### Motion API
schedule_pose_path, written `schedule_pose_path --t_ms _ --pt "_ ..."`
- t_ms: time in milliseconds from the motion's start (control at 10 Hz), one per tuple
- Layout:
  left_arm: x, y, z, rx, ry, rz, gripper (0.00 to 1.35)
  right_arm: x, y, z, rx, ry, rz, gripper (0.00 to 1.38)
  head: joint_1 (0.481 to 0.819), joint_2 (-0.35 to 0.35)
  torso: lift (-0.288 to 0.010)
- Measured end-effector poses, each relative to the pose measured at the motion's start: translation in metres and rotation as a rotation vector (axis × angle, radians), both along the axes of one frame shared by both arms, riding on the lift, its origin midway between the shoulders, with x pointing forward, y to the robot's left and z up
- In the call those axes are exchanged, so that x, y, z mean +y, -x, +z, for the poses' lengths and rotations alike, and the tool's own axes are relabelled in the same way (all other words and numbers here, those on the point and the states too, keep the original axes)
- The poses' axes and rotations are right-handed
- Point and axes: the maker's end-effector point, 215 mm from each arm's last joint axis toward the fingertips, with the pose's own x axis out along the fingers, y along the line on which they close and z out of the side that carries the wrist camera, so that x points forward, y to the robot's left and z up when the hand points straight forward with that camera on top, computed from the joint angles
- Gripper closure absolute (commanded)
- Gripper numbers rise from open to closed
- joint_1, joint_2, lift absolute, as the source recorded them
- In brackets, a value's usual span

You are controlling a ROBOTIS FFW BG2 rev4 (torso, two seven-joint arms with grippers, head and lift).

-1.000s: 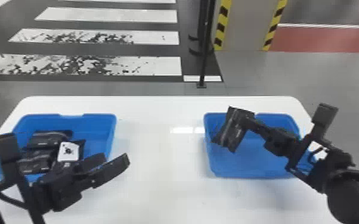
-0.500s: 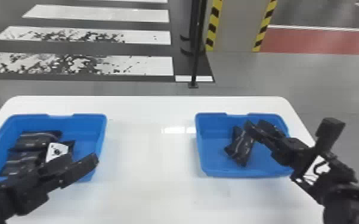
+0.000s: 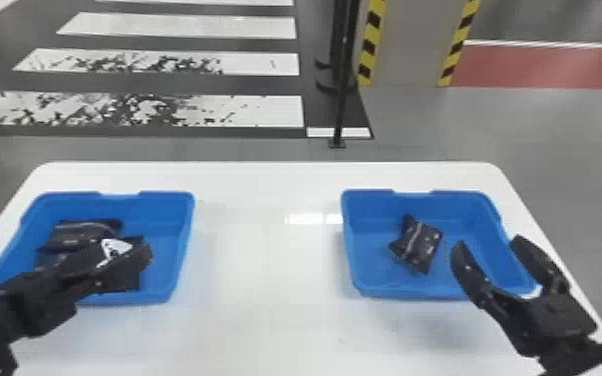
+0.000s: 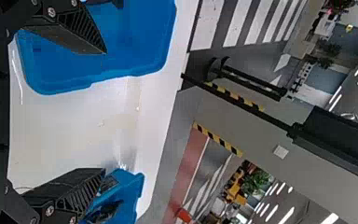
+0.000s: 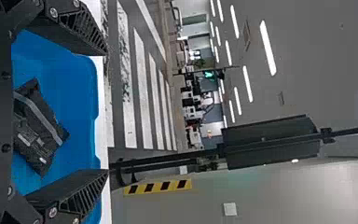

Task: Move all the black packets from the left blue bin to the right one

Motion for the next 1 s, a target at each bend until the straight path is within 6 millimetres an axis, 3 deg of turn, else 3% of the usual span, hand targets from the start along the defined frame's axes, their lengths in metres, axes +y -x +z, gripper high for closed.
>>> schedule_pose_path --t_ms 200,500,800,1000 --pt "0.030 -0.017 -0.013 0.057 -0.073 0.058 0.15 0.021 0.032 0.005 0.002 -0.008 0.019 0.13 0.695 0.053 -0.138" --pt "0.065 -0.038 -0.050 0.191 -0.108 0.133 0.15 0.053 0.066 -0.019 0.080 -0.111 0.061 0.14 0.695 0.146 -0.138" --pt "0.088 -0.047 -0.080 0.318 -0.151 0.202 0.16 0.060 0.074 -0.031 0.120 -0.146 0.071 0.14 0.695 0.198 -0.138" --pt "0.086 -0.053 -0.102 0.389 -0.134 0.205 0.16 0.060 0.075 -0.035 0.132 -0.162 0.071 0.14 0.695 0.195 -0.138"
